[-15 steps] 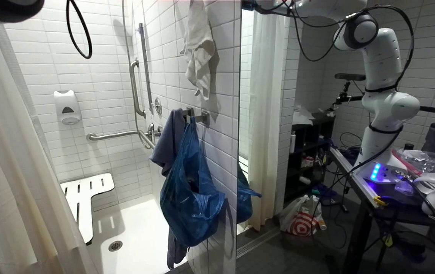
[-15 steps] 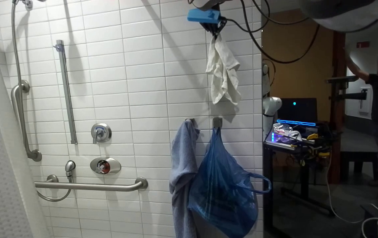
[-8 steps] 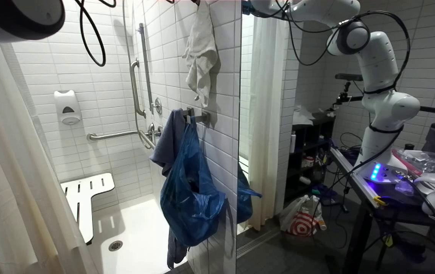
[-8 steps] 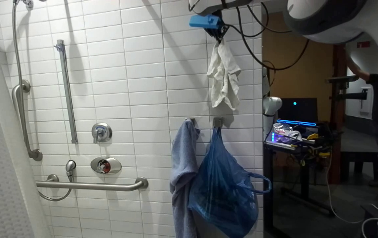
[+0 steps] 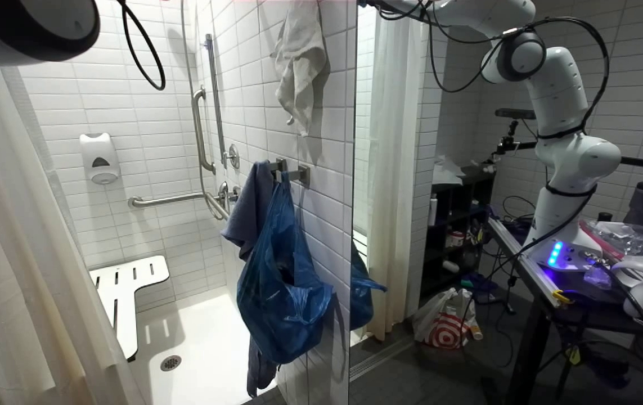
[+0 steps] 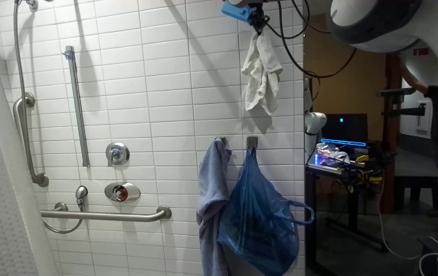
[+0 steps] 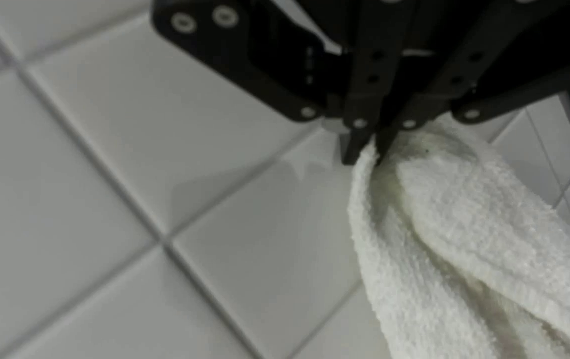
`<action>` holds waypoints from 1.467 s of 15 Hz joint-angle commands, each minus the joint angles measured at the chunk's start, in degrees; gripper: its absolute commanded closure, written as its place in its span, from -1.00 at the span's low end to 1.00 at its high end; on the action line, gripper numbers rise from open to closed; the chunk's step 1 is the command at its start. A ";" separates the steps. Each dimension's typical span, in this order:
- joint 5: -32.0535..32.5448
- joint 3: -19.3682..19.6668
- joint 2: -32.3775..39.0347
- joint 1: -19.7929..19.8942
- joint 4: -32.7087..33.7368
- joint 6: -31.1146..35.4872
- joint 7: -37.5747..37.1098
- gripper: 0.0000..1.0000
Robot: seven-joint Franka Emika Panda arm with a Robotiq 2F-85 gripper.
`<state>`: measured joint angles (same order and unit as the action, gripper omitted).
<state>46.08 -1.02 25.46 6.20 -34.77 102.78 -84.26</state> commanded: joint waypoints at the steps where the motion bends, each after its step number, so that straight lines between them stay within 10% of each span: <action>1: 4.44 2.18 0.91 -0.75 4.39 3.80 -5.98 0.98; 10: 13.88 5.17 0.41 -1.03 9.32 12.65 -18.53 0.98; 11: 11.42 9.35 5.63 -2.57 18.38 11.88 -17.19 0.98; 14: 11.23 13.12 3.07 -3.43 14.78 13.58 -19.30 0.98; 22: 1.81 13.39 5.60 -5.53 14.51 11.93 -5.25 0.98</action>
<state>50.80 11.29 30.26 2.00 -21.26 114.94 -94.97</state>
